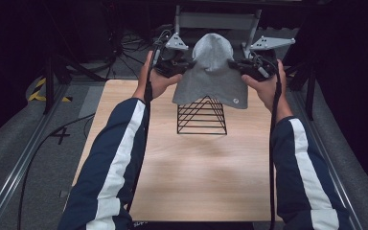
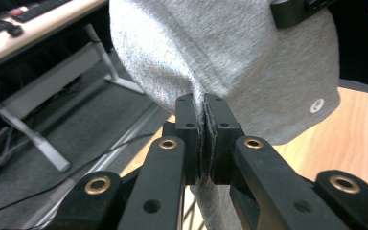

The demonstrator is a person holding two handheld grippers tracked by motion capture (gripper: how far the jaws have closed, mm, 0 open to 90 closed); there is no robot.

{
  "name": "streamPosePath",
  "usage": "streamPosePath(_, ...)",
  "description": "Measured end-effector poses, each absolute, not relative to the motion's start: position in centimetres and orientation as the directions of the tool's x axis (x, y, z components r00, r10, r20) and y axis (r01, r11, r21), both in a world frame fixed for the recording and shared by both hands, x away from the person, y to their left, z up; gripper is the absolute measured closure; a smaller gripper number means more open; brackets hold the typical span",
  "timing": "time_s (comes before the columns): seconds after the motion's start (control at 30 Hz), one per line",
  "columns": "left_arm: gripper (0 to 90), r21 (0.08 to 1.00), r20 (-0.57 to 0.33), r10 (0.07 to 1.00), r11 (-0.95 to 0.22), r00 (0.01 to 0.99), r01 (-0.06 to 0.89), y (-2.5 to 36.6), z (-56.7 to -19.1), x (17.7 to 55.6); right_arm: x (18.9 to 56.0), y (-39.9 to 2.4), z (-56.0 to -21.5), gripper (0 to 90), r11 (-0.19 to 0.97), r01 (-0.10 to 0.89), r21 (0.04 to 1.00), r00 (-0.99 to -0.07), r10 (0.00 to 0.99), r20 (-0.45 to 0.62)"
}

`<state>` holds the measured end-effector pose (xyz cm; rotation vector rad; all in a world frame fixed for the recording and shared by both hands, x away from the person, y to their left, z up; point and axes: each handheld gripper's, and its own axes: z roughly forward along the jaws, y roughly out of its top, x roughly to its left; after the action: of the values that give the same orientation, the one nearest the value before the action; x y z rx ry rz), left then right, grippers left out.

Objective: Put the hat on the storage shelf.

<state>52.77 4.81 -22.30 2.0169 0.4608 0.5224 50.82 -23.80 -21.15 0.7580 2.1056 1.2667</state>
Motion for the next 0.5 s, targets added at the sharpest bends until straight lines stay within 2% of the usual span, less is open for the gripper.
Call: streamPosePath(0.5, 85.7, 0.894, 0.199, 0.474, -0.447, 0.858, 0.040, 6.0, -21.3, 49.9, 48.4, -24.4, -20.5, 84.9, 0.397, 0.138, 0.907, -0.710, 0.678, -0.189)
